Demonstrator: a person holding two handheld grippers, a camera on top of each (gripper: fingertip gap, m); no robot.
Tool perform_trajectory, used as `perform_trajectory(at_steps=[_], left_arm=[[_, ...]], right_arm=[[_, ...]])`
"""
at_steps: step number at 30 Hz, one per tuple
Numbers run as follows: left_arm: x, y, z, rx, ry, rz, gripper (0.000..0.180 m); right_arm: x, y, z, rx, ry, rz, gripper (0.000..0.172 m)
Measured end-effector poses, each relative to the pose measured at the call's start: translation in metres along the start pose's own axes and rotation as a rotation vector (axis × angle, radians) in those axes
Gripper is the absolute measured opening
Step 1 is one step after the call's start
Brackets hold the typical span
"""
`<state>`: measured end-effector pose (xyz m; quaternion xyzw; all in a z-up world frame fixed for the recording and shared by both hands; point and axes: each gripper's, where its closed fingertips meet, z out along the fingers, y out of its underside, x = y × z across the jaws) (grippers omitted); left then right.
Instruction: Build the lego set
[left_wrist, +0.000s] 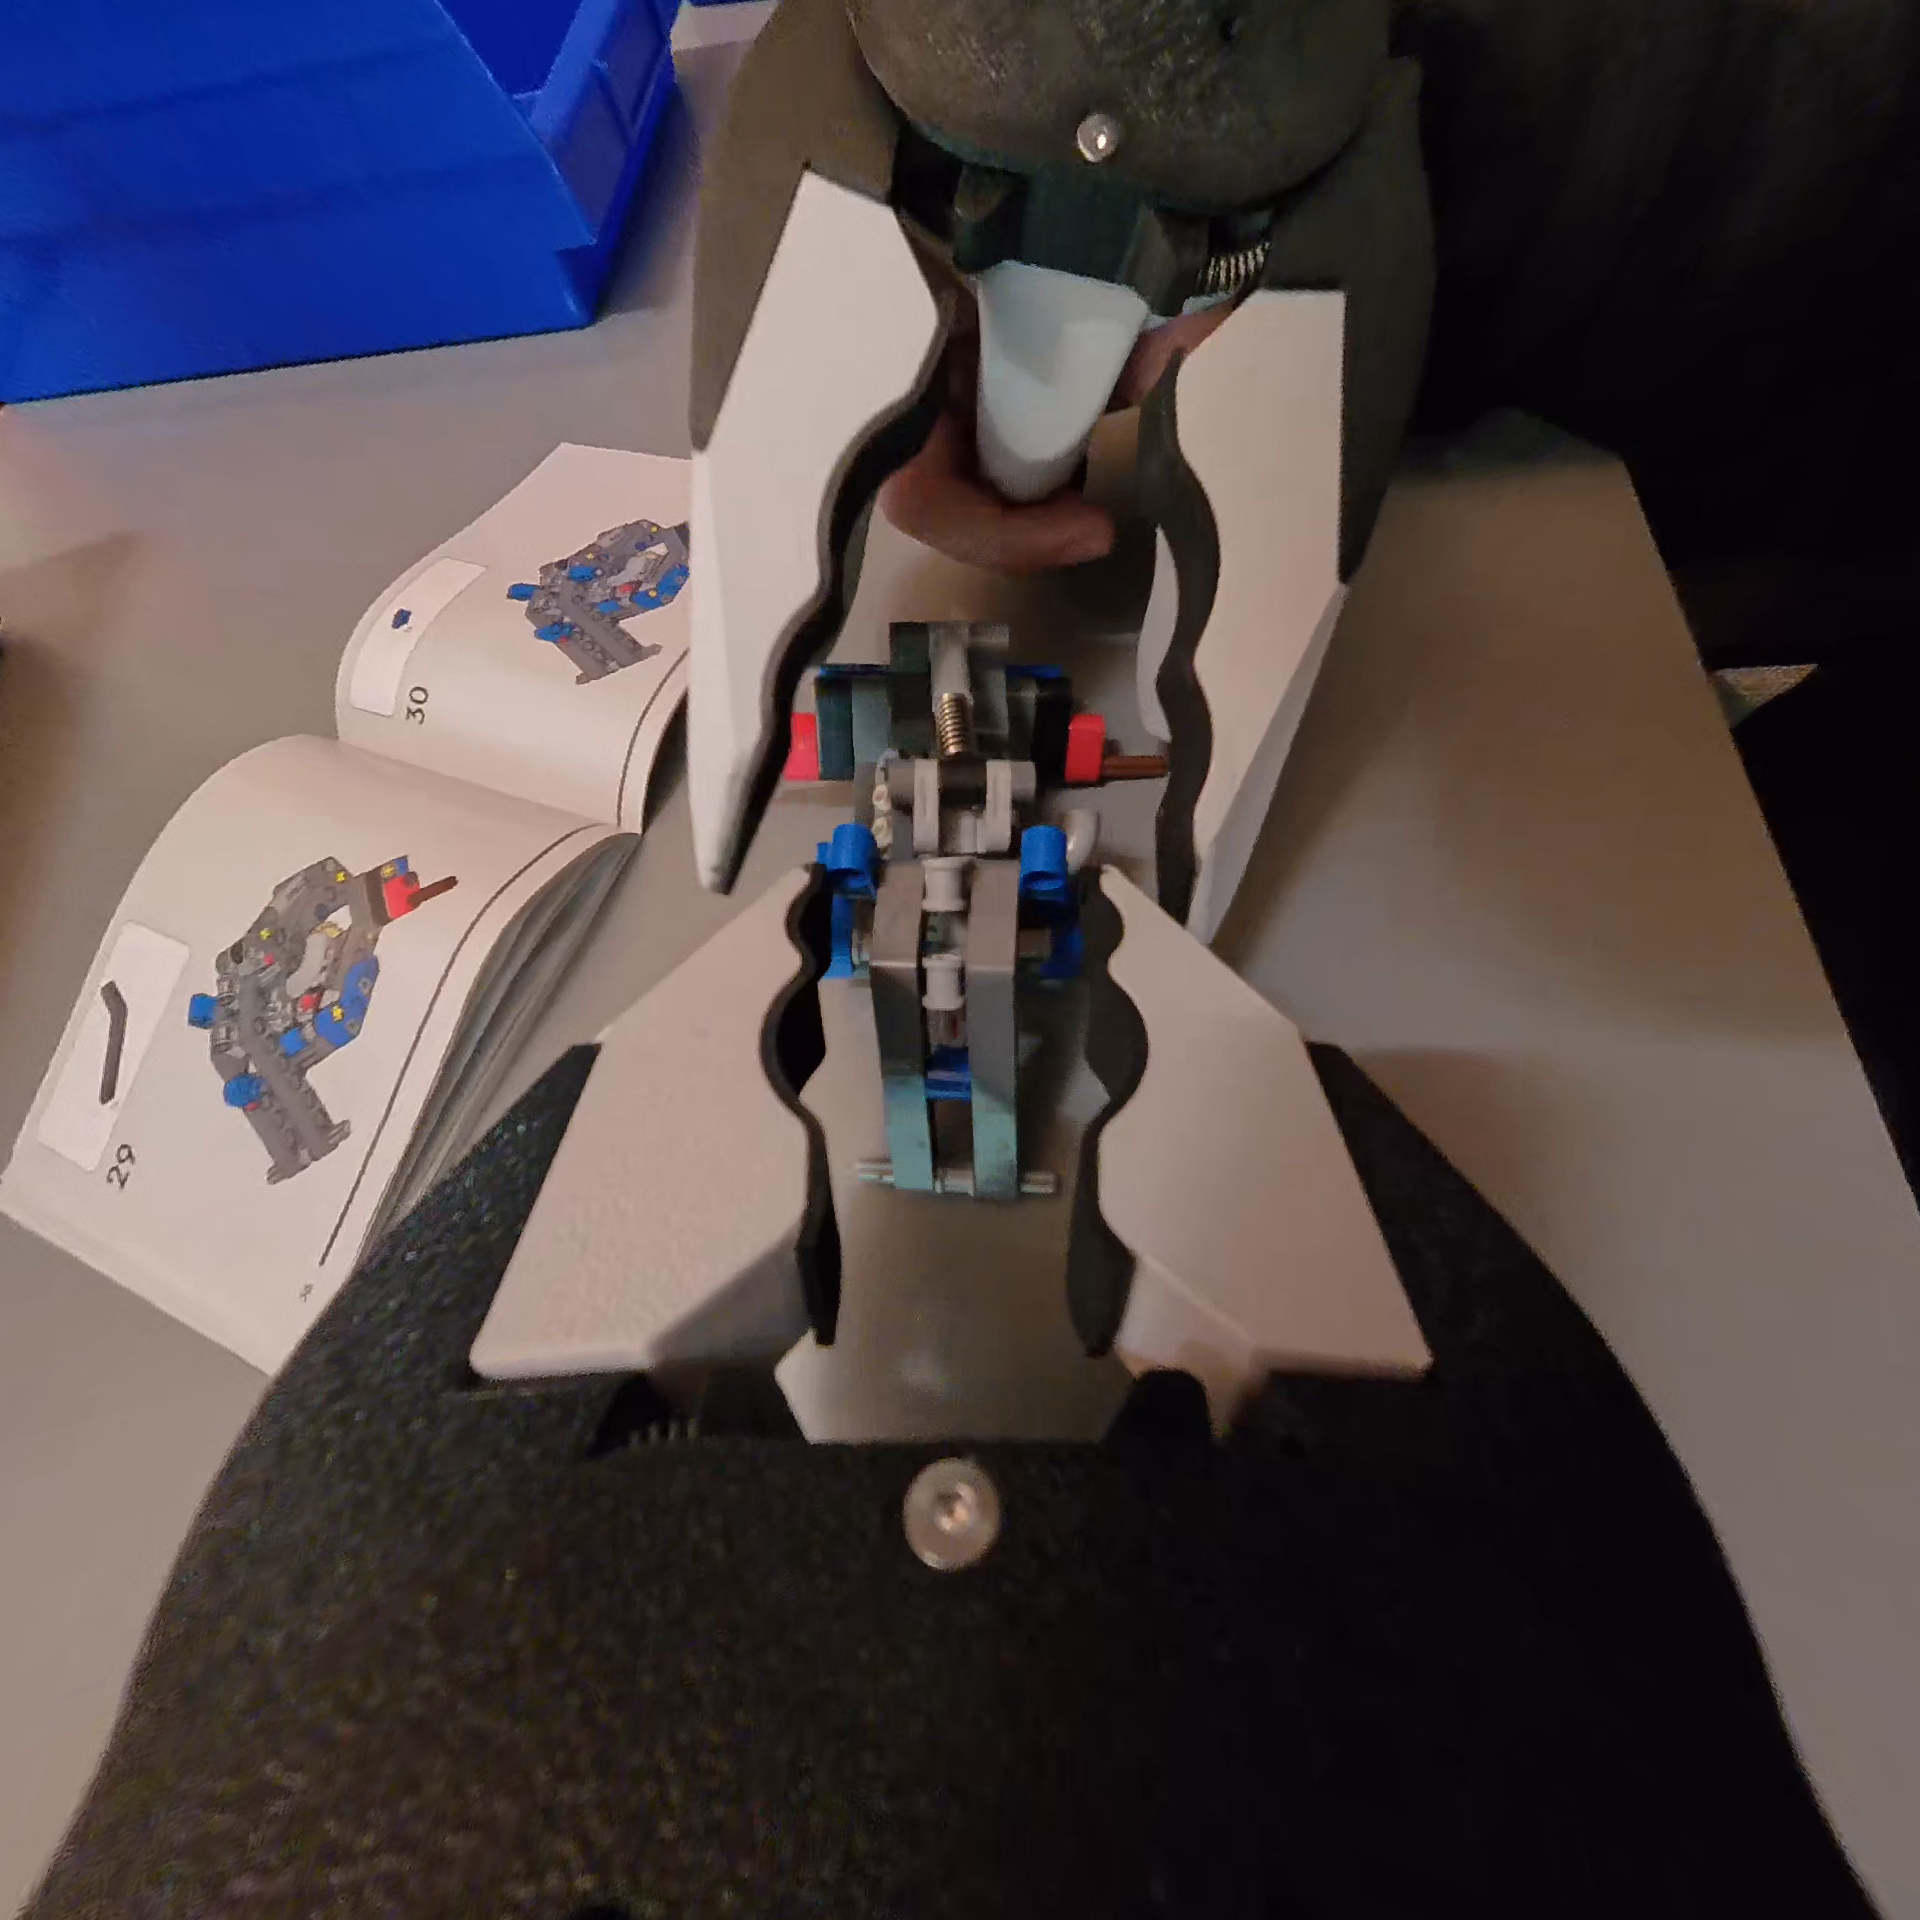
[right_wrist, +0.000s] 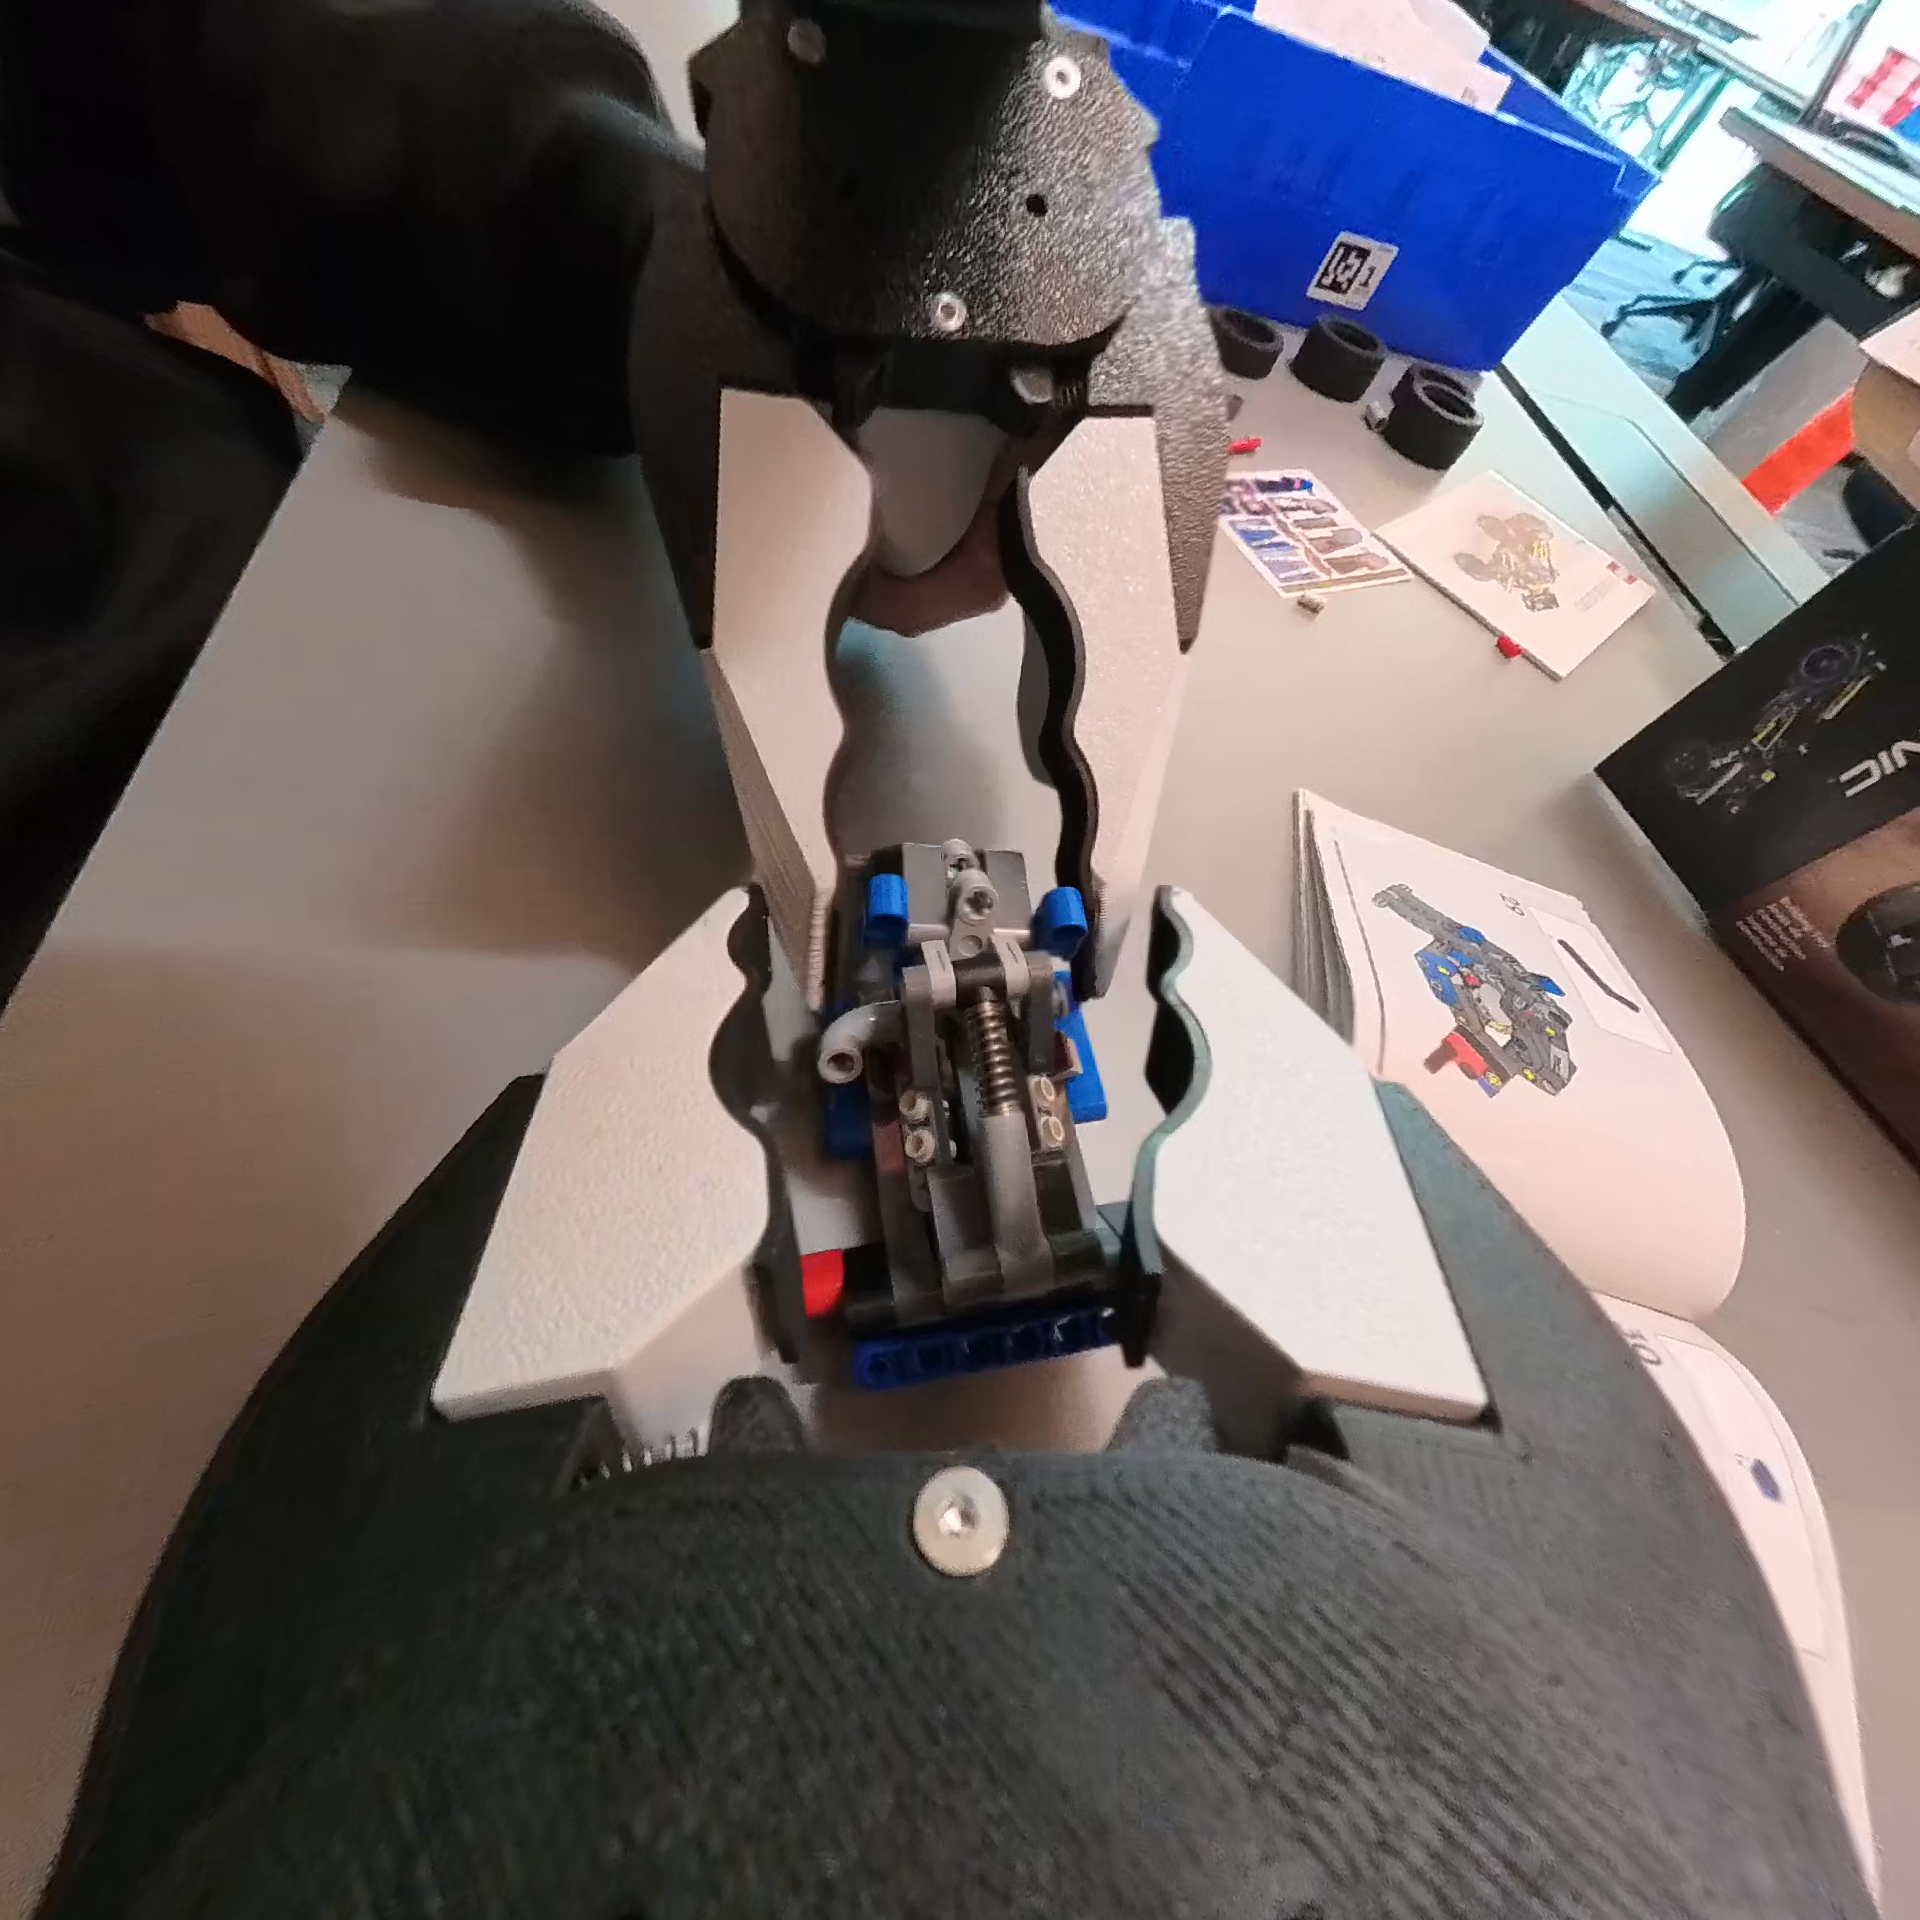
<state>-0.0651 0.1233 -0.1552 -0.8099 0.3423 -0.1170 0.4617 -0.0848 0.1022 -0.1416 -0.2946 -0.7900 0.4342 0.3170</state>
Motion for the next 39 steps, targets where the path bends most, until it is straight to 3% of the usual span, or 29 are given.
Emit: perform_trajectory(at_steps=[6,11,15,19,23,34,39], left_arm=[[-0.002,0.010,-0.007,-0.053,-0.011,0.032,0.050],[0.000,0.011,-0.013,-0.034,-0.006,0.015,0.023],[0.000,0.009,-0.016,-0.064,-0.051,0.030,0.022],[-0.004,0.012,-0.019,-0.097,-0.157,0.052,0.022],[-0.002,0.014,-0.019,-0.107,-0.206,0.069,0.023],[0.013,0.011,-0.022,-0.057,-0.014,0.000,0.023],[0.016,0.013,-0.021,-0.062,0.019,0.001,0.032]], right_arm=[[0.006,-0.009,-0.016,0.101,0.011,0.029,0.071],[0.011,-0.010,-0.030,0.153,0.008,0.058,0.050],[0.013,-0.010,-0.030,0.153,0.018,0.069,0.043],[0.006,0.006,-0.030,0.039,-0.002,0.073,0.040],[0.001,0.022,-0.020,-0.088,-0.002,0.092,0.019],[-0.023,0.022,-0.024,-0.136,-0.008,0.018,0.012],[-0.022,0.018,-0.030,-0.152,0.079,0.034,0.026]])
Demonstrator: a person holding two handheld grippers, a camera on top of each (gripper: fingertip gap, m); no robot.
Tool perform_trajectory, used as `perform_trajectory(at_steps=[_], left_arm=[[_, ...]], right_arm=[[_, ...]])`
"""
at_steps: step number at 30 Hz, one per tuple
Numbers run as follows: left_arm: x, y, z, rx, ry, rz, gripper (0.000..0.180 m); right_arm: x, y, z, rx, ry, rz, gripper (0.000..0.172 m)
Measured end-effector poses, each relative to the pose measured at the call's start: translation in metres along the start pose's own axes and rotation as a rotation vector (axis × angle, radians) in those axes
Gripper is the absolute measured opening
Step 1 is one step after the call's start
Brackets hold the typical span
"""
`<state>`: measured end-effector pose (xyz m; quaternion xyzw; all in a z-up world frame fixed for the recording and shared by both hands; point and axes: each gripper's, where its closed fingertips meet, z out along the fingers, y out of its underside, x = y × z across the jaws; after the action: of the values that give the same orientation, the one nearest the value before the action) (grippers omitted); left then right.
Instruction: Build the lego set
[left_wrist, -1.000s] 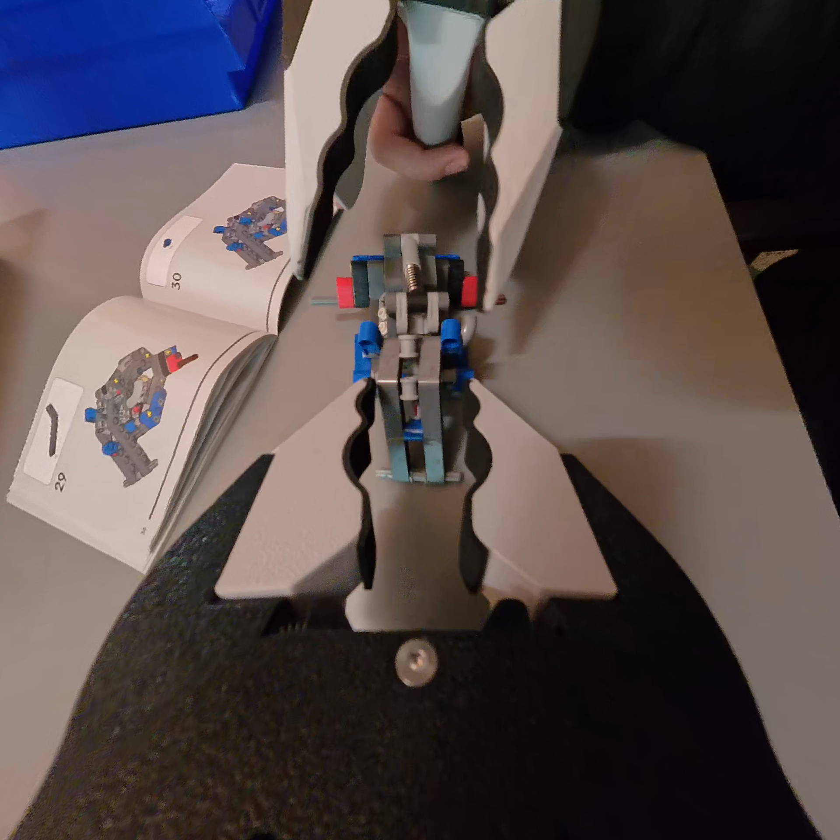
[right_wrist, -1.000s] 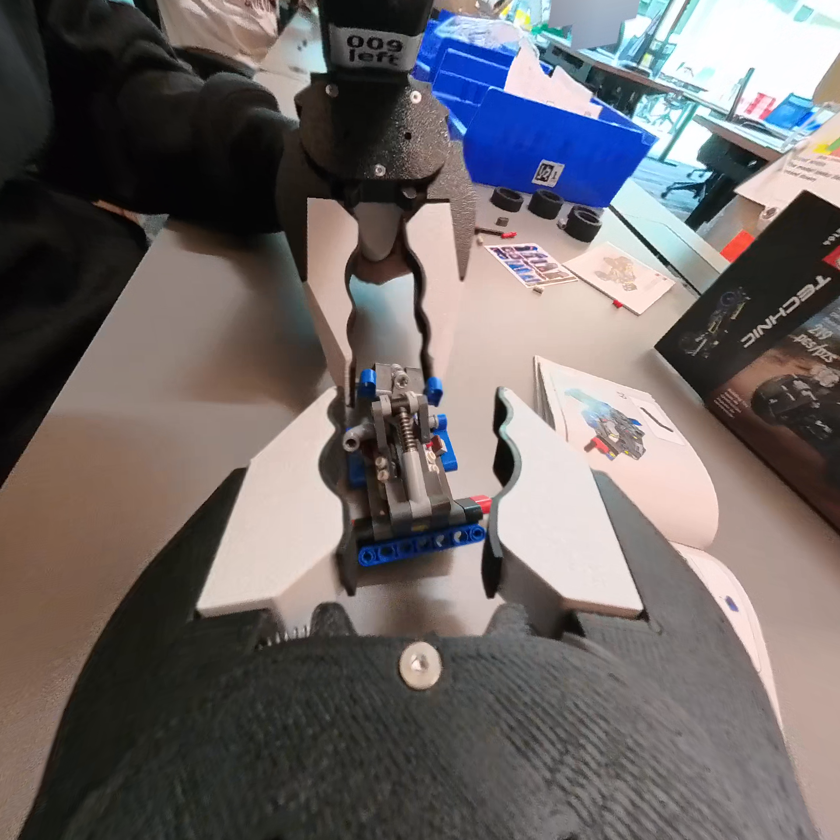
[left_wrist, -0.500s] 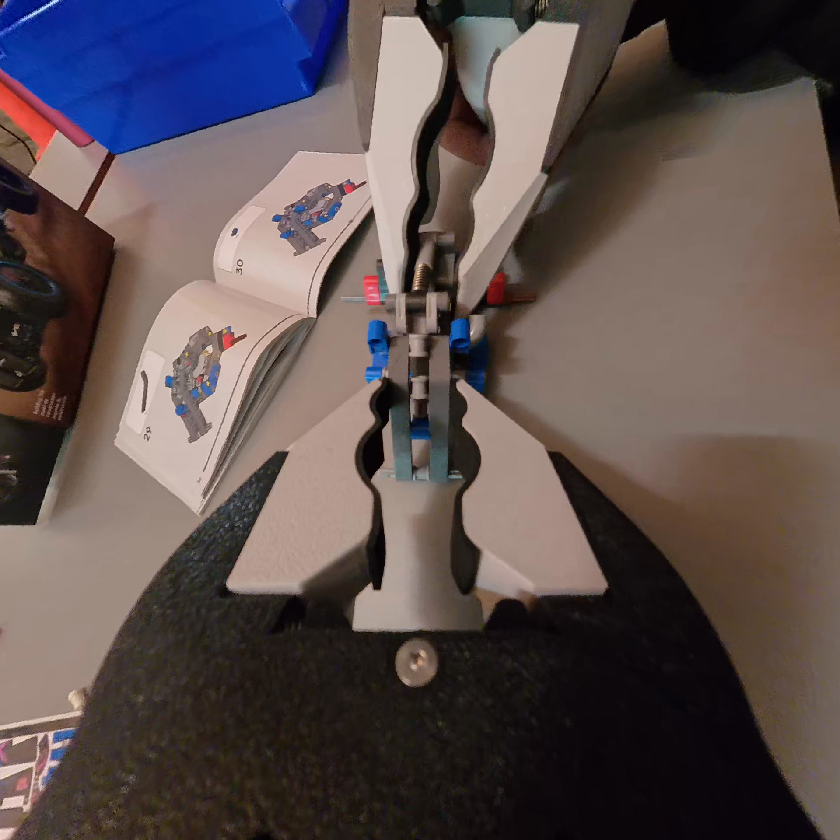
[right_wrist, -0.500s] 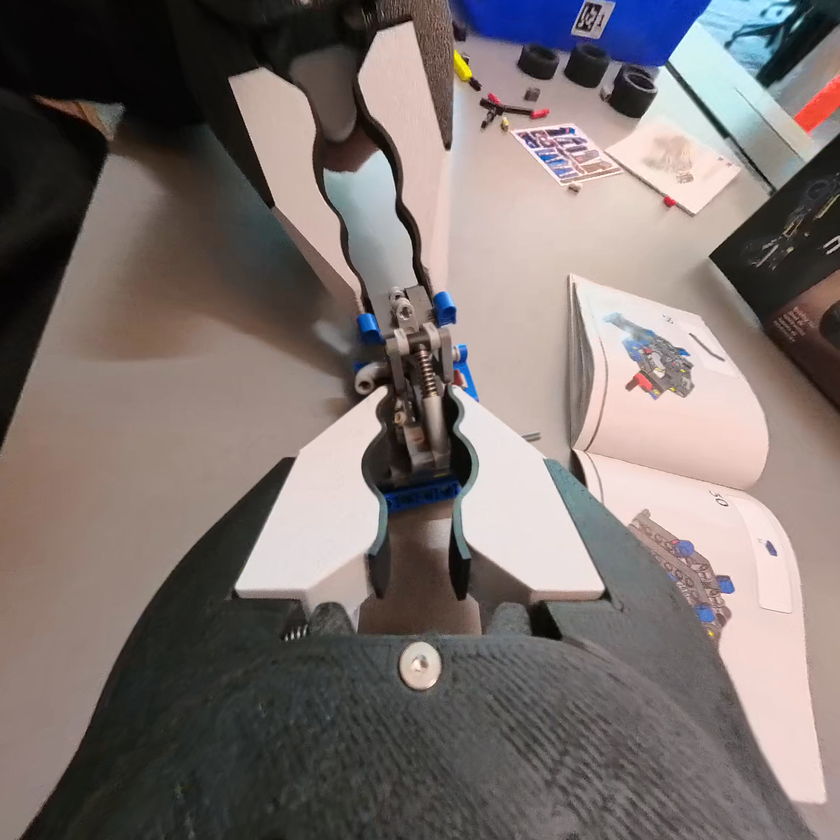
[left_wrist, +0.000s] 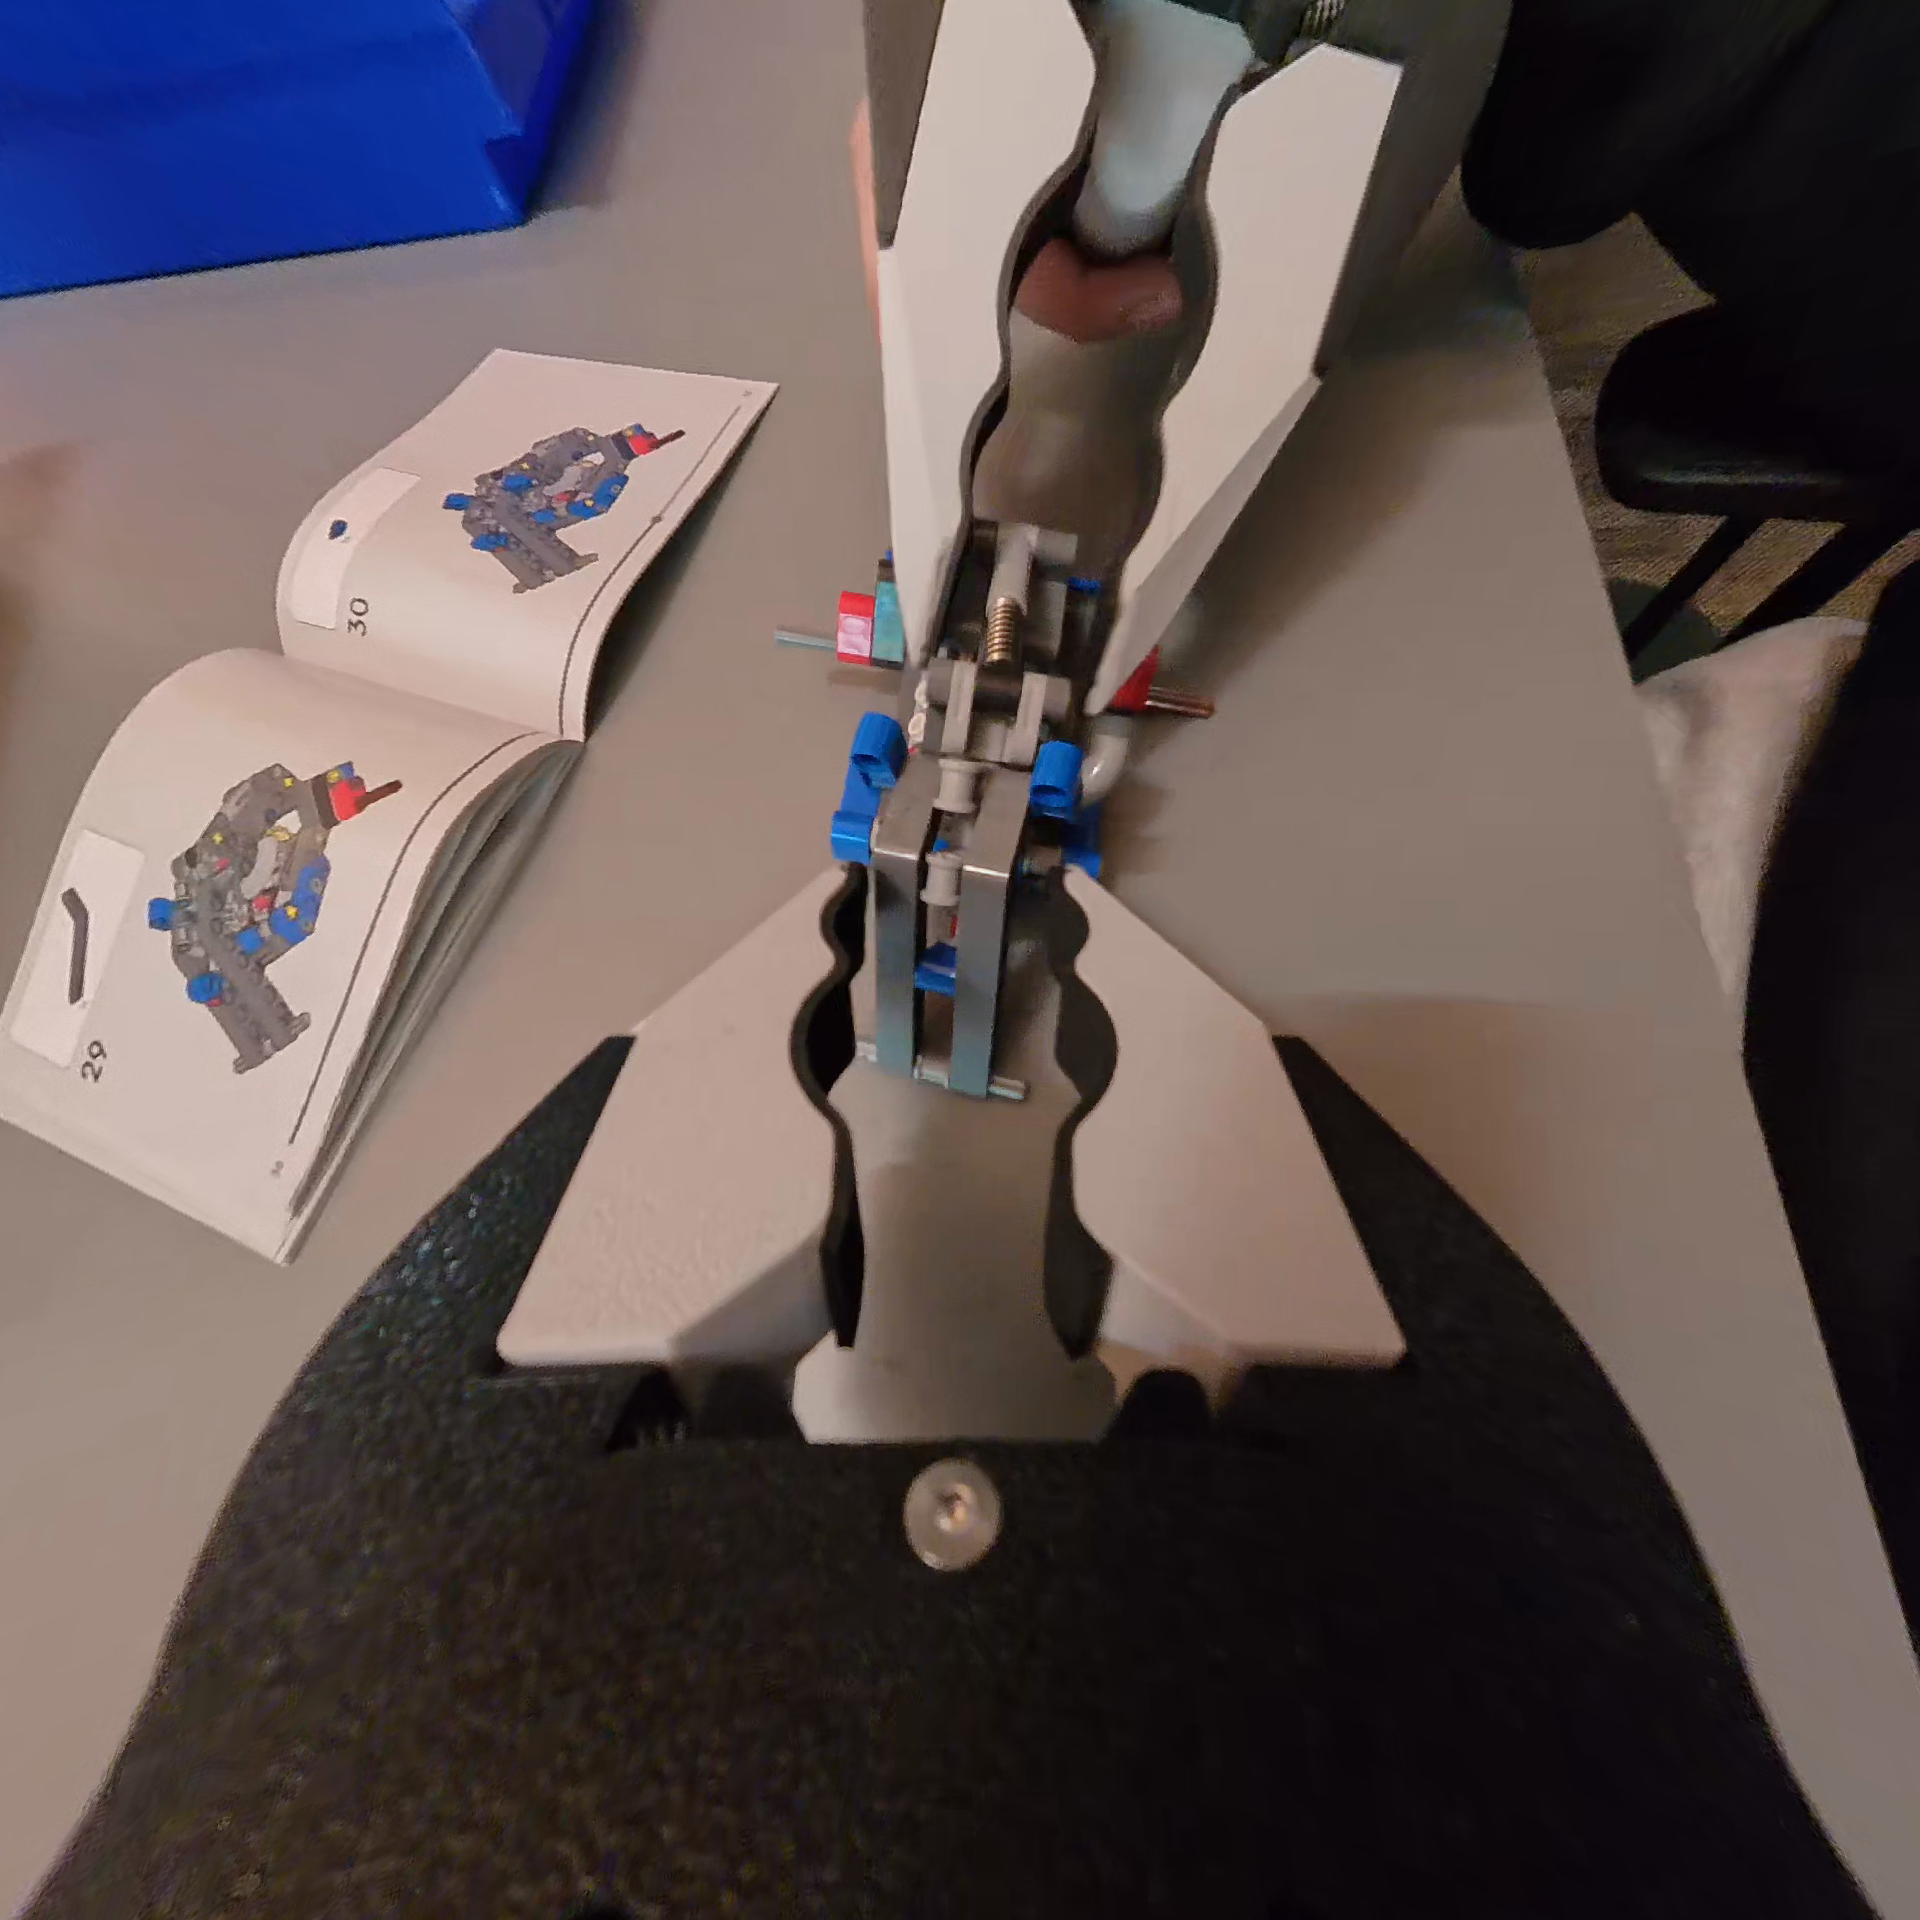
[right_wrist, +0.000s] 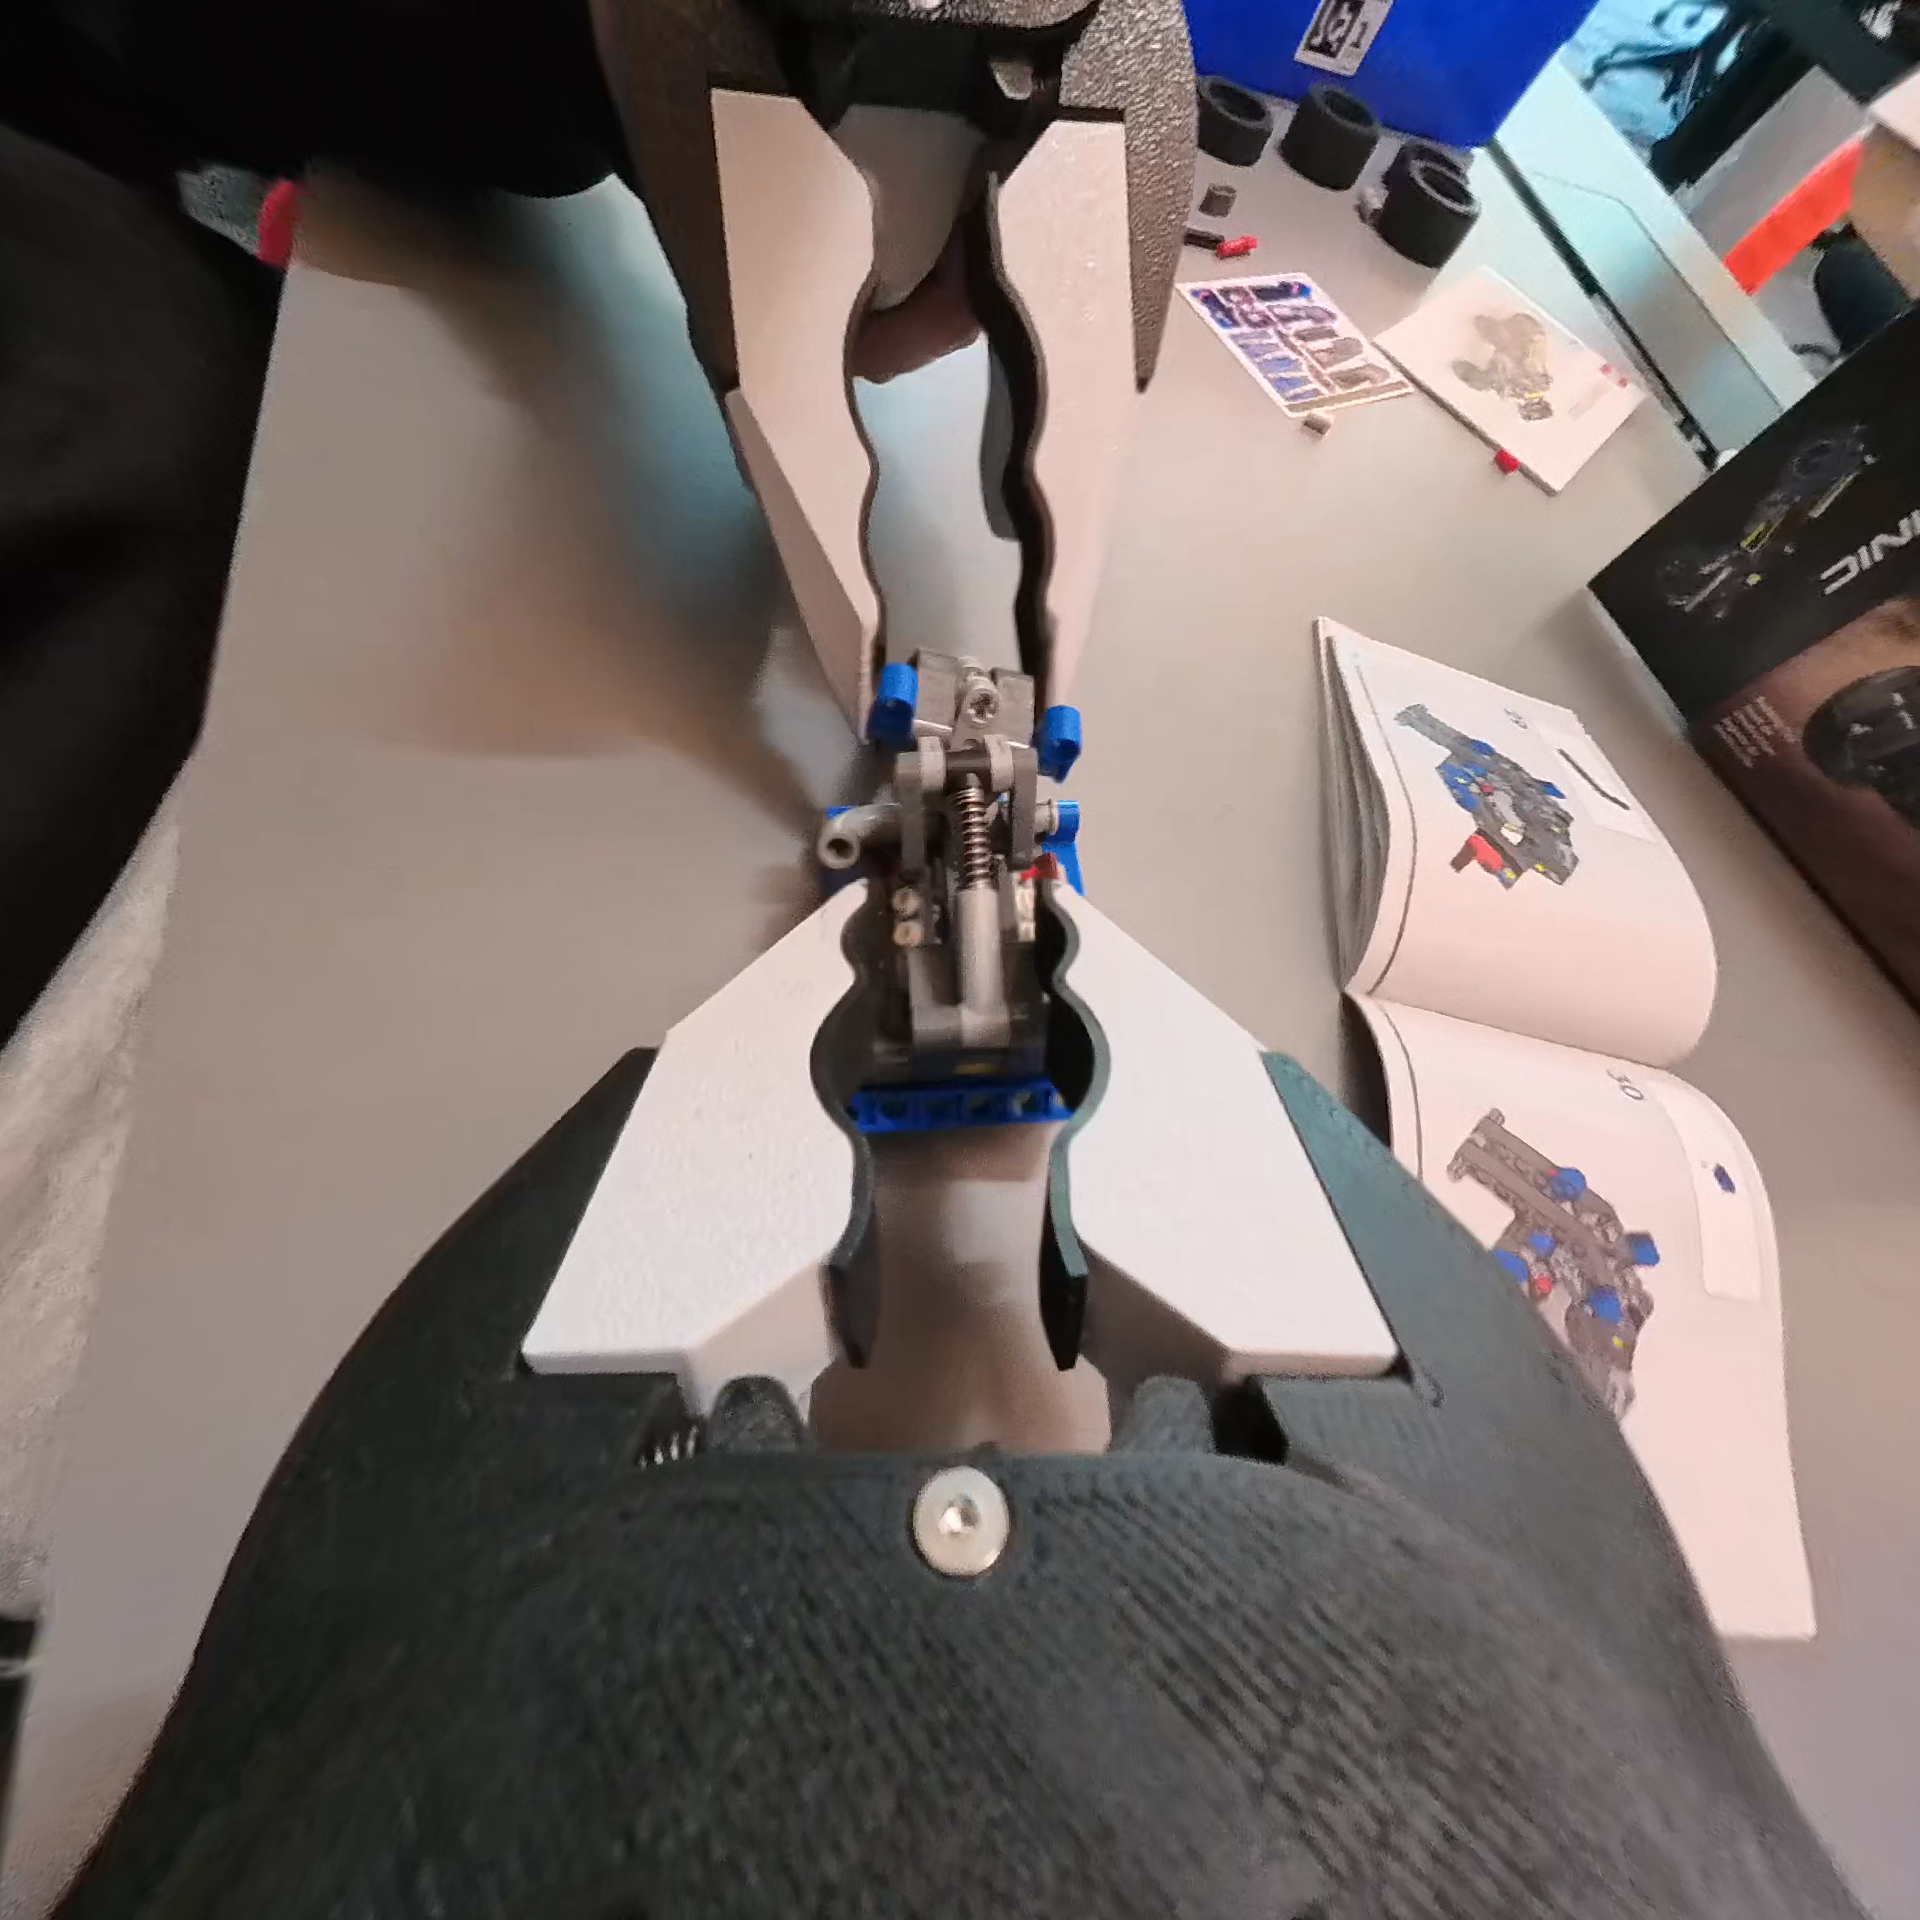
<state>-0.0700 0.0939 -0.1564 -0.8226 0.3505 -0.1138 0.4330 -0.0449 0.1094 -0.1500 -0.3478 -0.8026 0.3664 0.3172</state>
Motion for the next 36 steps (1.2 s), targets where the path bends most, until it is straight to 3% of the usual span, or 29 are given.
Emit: perform_trajectory(at_steps=[2,4,6,9,12,14,16,18,24,32,35,36], left_arm=[[0.000,-0.007,-0.009,0.028,0.011,0.010,0.037],[-0.006,-0.019,-0.025,0.080,-0.001,0.021,0.037],[-0.019,-0.026,-0.038,0.097,-0.008,0.031,0.036],[-0.054,-0.024,-0.044,0.026,-0.060,0.059,0.033],[-0.079,-0.015,-0.034,-0.074,-0.034,0.064,0.034],[-0.090,-0.011,-0.023,-0.112,-0.004,0.068,0.034],[-0.094,-0.015,-0.011,-0.108,0.034,0.078,0.034],[-0.090,-0.021,0.002,-0.099,0.104,0.092,0.034],[-0.093,-0.038,0.038,-0.126,0.161,0.175,0.034],[-0.100,-0.033,0.081,-0.317,0.135,0.343,0.036],[-0.094,-0.024,0.084,-0.371,0.149,0.396,0.027],[-0.091,-0.025,0.084,-0.363,0.146,0.419,0.011]], right_arm=[[-0.003,-0.001,-0.015,-0.011,0.002,0.023,0.032],[0.007,0.004,-0.038,-0.037,0.075,0.057,0.026],[0.034,0.025,-0.058,-0.115,0.225,0.085,0.028],[0.083,0.067,-0.070,-0.270,0.453,0.096,0.047],[0.091,0.092,-0.059,-0.382,0.384,0.089,0.048],[0.098,0.096,-0.056,-0.392,0.350,0.104,0.042],[0.105,0.098,-0.055,-0.395,0.330,0.126,0.047],[0.103,0.099,-0.052,-0.380,0.273,0.171,0.041],[0.089,0.095,-0.040,-0.280,0.156,0.240,0.001],[0.084,0.085,-0.028,-0.197,0.162,0.203,0.000],[0.084,0.085,-0.028,-0.198,0.164,0.211,0.000],[0.084,0.085,-0.028,-0.199,0.166,0.208,0.000]])
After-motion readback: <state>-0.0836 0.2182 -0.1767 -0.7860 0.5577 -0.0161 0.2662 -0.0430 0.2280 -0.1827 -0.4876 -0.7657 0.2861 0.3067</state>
